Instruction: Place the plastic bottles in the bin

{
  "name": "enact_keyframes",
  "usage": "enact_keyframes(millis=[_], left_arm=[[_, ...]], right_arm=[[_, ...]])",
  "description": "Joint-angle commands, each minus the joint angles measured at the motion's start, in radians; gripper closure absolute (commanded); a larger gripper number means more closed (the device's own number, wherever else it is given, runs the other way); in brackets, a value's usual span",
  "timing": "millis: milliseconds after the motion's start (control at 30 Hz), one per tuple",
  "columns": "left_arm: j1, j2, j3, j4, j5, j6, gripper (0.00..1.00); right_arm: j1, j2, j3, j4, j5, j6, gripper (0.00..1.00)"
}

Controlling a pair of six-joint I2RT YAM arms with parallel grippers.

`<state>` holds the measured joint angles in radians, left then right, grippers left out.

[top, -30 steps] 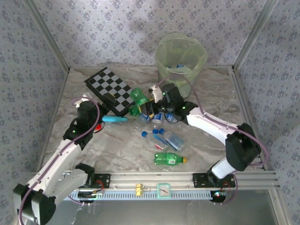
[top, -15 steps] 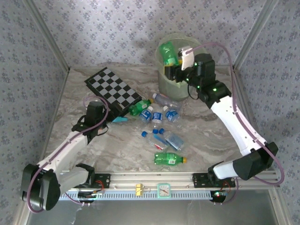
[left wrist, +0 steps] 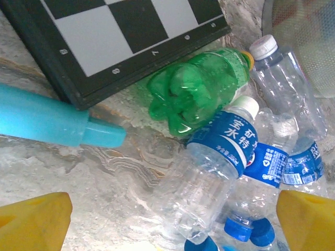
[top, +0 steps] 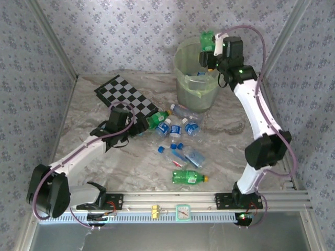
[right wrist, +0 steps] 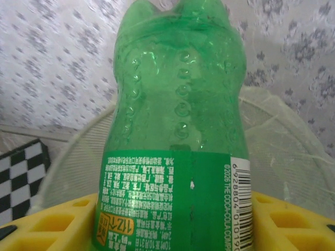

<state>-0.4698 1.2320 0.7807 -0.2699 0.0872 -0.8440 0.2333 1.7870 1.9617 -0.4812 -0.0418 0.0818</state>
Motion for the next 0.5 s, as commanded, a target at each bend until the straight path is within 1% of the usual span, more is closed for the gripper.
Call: enact_keyframes(millis=[0, 133, 267, 333, 367, 400, 433, 467], left_arm=[[-0.022, 0.031, 0.036, -0.066, -0.026, 0.031, 0.00], [-0.052, 0.048, 0.048, -0.074, -0.038, 0.040, 0.00], [-0.070, 0.051, 0.061, -0.087, -0.054, 0.049, 0.00], [-0.076, 0.049, 0.064, -0.096, -0.064, 0.055, 0.00], [-0.078, 0.049, 0.066, -0.099, -0.068, 0.059, 0.00], [-0.082, 0.050, 0.068, -0.104, -0.073, 0.062, 0.00], [-0.084, 0.052, 0.070, -0.105, -0.075, 0.065, 0.00], [-0.088, 0.053, 0.070, -0.102, -0.075, 0.069, 0.00]], right_arm=[[-0.013, 0.085, 0.131, -0.181, -0.031, 0.007, 0.48], [-0.022, 0.183, 0.215, -0.273, -0.063, 0.007, 0.45], [-0.044, 0.218, 0.223, -0.274, -0.086, 0.035, 0.43], [-0.056, 0.225, 0.223, -0.263, -0.109, 0.053, 0.40], [-0.059, 0.226, 0.223, -0.258, -0.113, 0.058, 0.36], [-0.061, 0.223, 0.224, -0.254, -0.116, 0.063, 0.28], [-0.063, 0.218, 0.227, -0.251, -0.116, 0.065, 0.18], [-0.063, 0.212, 0.230, -0.249, -0.114, 0.067, 0.06]])
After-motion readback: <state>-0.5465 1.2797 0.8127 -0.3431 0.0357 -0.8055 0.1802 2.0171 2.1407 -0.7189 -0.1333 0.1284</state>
